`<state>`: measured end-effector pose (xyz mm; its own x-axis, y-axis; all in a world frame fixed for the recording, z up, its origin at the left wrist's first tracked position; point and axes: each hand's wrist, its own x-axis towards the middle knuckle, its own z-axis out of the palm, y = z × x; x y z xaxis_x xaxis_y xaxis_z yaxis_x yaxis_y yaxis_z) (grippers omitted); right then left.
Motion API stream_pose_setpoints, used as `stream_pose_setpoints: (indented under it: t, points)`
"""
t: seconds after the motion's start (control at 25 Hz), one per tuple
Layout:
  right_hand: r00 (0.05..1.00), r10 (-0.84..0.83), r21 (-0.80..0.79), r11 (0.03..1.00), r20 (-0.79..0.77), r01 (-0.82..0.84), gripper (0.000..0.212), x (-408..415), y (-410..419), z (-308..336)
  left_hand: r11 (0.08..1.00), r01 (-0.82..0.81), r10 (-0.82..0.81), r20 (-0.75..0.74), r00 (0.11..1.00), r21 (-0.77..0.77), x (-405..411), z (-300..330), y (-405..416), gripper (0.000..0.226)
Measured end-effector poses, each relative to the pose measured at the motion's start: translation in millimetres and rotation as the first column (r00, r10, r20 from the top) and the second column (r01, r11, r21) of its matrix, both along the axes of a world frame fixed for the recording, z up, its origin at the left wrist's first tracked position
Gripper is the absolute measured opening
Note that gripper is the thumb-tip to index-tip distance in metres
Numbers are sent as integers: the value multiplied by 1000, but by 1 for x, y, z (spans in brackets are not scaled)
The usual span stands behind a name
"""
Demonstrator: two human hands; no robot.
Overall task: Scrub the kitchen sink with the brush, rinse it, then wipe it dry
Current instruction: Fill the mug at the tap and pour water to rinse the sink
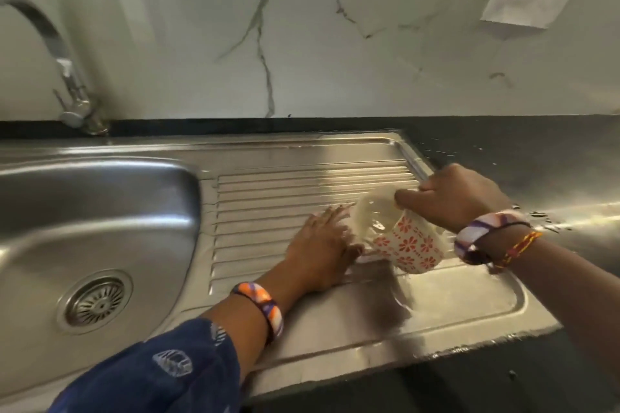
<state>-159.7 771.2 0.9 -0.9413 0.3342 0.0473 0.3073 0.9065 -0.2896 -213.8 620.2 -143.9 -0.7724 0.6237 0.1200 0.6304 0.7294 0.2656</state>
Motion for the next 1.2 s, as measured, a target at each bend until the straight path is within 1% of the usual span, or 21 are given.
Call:
stream_pose_setpoints:
  t: [0.08, 0.12, 0.2, 0.24, 0.28, 0.32, 0.4, 0.44, 0.52, 0.6, 0.68, 0.72, 0.8, 0.92, 0.96, 1.0, 1.08, 1.12, 1.16, 1.2]
  points:
    - [993, 117, -55, 992, 17, -116, 44, -13, -17, -6, 992, -121, 120, -14, 993, -22, -1, -4, -31, 53]
    - [989, 148, -125, 982, 24, -144, 42, -18, -24, -7, 979, -195, 194, -30, 981, -59, -2, -4, -46, 51]
    - [990, 139, -336, 934, 30, -121, 37, -24, -31, -4, 914, -390, 392, 0, 920, -108, -6, 1, -67, 51]
    - [993, 111, -450, 889, 30, -85, 33, -24, -30, -1, 877, -466, 473, 39, 880, -122, -9, 6, -73, 54]
    - [997, 76, -543, 838, 29, -48, 31, -24, -26, 1, 859, -494, 506, 73, 860, -134, -13, 12, -74, 58]
    - [999, 39, -608, 794, 27, -15, 29, -23, -19, 4, 867, -475, 491, 88, 867, -150, -18, 18, -70, 60]
    - [998, -60, -657, 752, 15, 55, 29, -22, 1, 13, 922, -350, 371, 118, 921, -164, -31, 30, -50, 62]
    - [994, -110, -643, 761, 11, 91, 28, -23, 12, 17, 950, -267, 288, 133, 948, -160, -38, 36, -36, 62]
    - [980, -197, -542, 824, -1, 165, 25, -27, 35, 23, 982, -80, 108, 157, 982, -173, -53, 39, -6, 64]
    - [965, -262, -392, 889, -11, 236, 27, -35, 59, 20, 966, 116, -72, 187, 980, -233, -65, 38, 25, 67]
    - [955, -296, -216, 931, 23, 293, 35, -42, 79, 14, 926, 244, -179, 235, 955, -287, -77, 37, 50, 71]
    - [952, -302, -136, 943, 41, 305, 39, -46, 86, 13, 917, 276, -203, 256, 945, -289, -83, 36, 60, 73]
    - [948, -314, -24, 949, 47, 316, 46, -62, 93, 14, 915, 300, -223, 281, 934, -271, -97, 35, 76, 74]
    - [961, -267, 128, 958, 67, 257, 42, -89, 93, 17, 918, 304, -233, 273, 933, -254, -115, 33, 87, 72]
    - [968, -237, 116, 967, 85, 226, 39, -98, 93, 17, 926, 293, -231, 259, 938, -237, -123, 32, 87, 71]
    - [973, -213, 45, 977, 94, 210, 37, -109, 94, 15, 940, 271, -217, 251, 944, -208, -133, 31, 82, 70]
    - [972, -226, -205, 950, 60, 233, 33, -124, 94, 18, 962, 217, -171, 255, 952, -166, -151, 30, 64, 70]
    - [971, -237, -279, 930, 44, 239, 32, -135, 93, 18, 965, 193, -142, 267, 953, -175, -161, 27, 51, 70]
    - [971, -236, -291, 927, 35, 235, 32, -146, 92, 17, 963, 179, -119, 275, 954, -204, -170, 25, 39, 70]
    - [977, -211, -252, 944, 40, 214, 33, -160, 90, 16, 959, 168, -100, 283, 954, -229, -178, 22, 28, 71]
